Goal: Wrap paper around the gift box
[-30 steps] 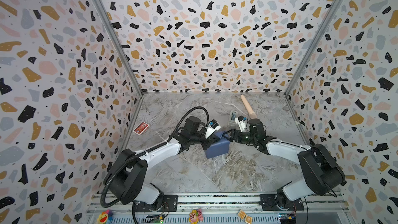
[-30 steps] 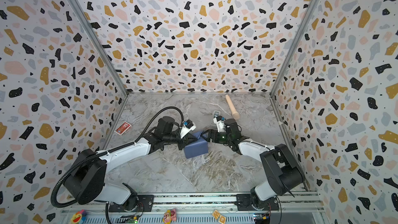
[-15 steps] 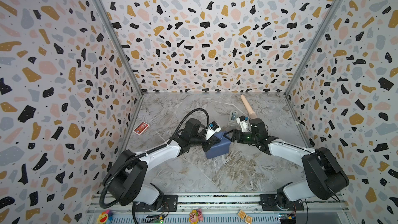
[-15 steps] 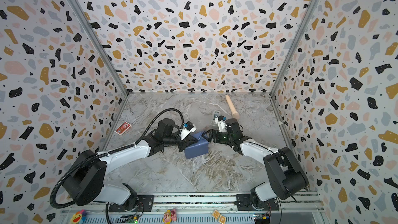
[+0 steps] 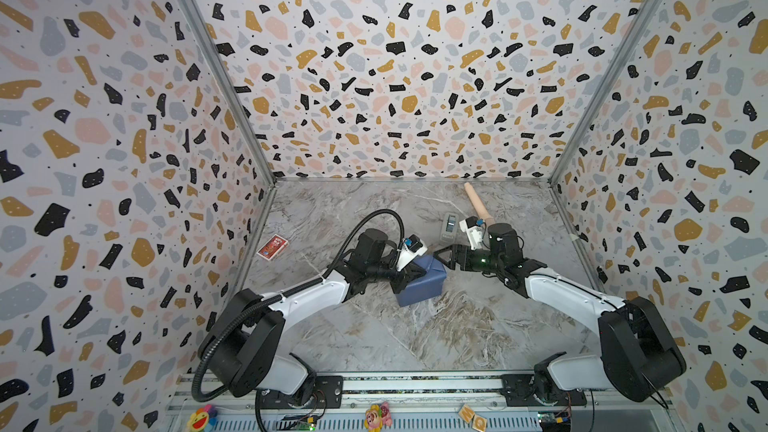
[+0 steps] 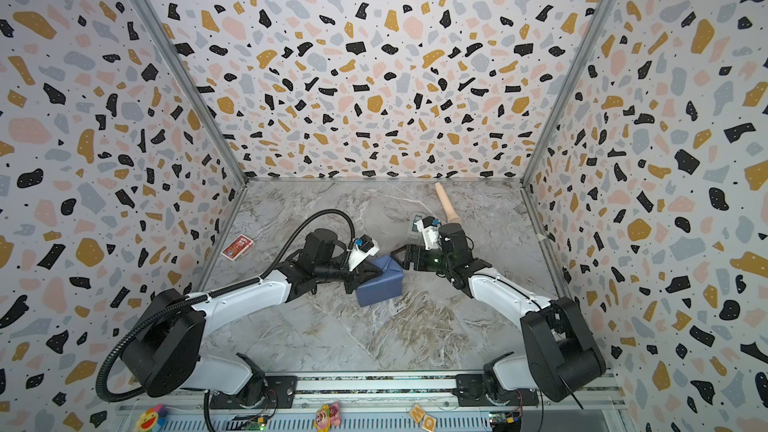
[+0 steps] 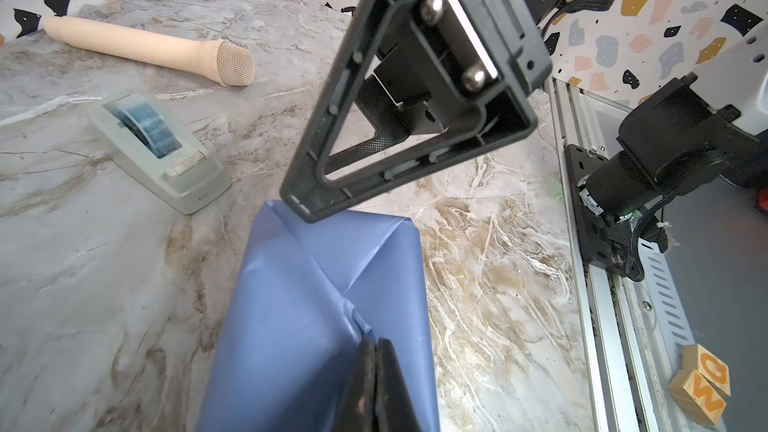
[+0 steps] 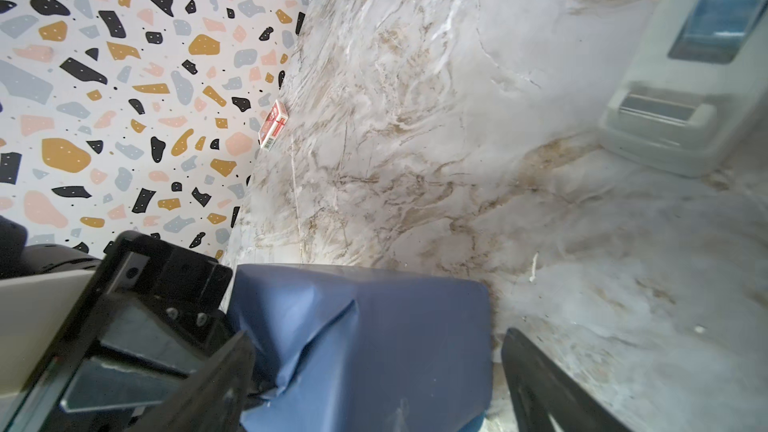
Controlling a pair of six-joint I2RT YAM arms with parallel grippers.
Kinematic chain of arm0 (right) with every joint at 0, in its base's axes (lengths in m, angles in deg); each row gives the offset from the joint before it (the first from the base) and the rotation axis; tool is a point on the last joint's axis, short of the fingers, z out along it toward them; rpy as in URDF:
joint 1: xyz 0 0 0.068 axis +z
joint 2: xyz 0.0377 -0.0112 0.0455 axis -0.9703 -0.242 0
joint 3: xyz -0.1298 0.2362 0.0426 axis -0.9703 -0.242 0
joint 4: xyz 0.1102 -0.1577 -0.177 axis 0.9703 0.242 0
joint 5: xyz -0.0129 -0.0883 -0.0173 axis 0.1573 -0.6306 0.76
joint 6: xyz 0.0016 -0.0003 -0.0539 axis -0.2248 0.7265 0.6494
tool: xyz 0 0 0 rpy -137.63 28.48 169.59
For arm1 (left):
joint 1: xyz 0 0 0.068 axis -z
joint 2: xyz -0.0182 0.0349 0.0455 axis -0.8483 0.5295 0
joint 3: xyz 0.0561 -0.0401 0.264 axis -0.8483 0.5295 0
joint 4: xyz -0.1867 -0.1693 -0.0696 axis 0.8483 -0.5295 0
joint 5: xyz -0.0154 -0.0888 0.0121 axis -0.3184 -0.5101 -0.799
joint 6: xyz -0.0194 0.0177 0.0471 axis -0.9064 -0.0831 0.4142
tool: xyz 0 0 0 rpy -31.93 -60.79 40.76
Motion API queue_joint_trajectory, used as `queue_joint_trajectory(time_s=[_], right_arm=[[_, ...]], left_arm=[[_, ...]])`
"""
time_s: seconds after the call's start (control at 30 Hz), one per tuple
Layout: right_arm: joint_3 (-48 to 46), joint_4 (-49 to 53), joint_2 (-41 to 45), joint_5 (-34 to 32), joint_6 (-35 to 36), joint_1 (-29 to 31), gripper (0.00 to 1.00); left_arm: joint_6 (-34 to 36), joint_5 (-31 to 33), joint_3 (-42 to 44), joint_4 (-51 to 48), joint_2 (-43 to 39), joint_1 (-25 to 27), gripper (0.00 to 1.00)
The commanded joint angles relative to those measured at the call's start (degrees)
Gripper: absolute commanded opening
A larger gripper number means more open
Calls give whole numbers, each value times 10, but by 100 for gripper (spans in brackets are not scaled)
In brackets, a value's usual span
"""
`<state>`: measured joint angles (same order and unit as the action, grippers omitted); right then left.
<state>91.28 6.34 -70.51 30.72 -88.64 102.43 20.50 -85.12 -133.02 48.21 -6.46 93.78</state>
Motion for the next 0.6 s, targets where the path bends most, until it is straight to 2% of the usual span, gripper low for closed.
queue_joint_trajectory(time_s=[0.0,0.13,0.37,0.47,0.57], right_arm=[[31,-10,-28,3,-1,17,93],[30,-6,-57,-2,1,27,93],[-21,-17,-55,-7,0,28,92],[-38,-20,-52,-11,4,28,92],[-48,-24,-52,-14,5,28,92]], left_arm=[[8,-8,11,-35,3,7,0],[7,-8,9,-35,3,7,1],[1,-12,8,-28,-2,9,6],[-22,-8,9,-7,-9,9,15],[-54,12,8,15,-20,9,31]])
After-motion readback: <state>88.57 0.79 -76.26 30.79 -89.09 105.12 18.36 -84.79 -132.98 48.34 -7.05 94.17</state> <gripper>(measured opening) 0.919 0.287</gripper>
